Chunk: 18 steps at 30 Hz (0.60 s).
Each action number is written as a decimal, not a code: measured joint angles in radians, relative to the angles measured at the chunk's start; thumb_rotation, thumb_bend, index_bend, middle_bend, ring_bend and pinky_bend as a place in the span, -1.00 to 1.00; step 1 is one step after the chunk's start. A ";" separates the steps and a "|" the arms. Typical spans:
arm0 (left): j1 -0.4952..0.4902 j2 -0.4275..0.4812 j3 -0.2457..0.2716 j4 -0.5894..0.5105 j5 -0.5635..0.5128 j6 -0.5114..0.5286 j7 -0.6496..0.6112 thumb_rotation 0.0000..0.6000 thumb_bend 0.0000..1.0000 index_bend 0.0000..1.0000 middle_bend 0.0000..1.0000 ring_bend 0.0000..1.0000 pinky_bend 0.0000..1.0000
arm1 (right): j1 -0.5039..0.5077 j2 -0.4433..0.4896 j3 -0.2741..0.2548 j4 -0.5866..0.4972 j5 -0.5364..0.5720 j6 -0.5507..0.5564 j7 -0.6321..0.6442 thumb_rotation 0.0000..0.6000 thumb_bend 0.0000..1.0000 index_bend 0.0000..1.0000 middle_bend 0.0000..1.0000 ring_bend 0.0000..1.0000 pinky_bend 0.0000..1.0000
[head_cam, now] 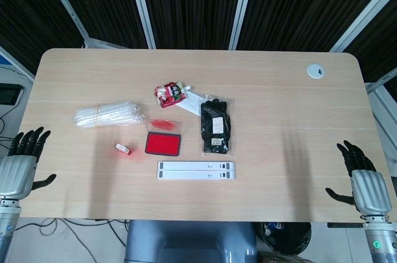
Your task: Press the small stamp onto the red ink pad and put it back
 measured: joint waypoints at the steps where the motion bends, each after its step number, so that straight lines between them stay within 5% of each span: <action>1: 0.000 0.000 0.000 0.000 0.000 0.000 0.000 1.00 -0.87 -1.00 -1.00 -1.00 -1.00 | 0.000 0.000 0.000 0.000 0.000 0.000 0.000 1.00 -0.95 -1.00 -1.00 -1.00 -0.63; 18: -0.005 -0.001 0.000 0.002 -0.001 -0.009 0.004 1.00 -0.87 -1.00 -1.00 -1.00 -1.00 | 0.001 -0.002 0.002 0.002 0.004 -0.002 0.002 1.00 -0.93 -1.00 -1.00 -1.00 -0.63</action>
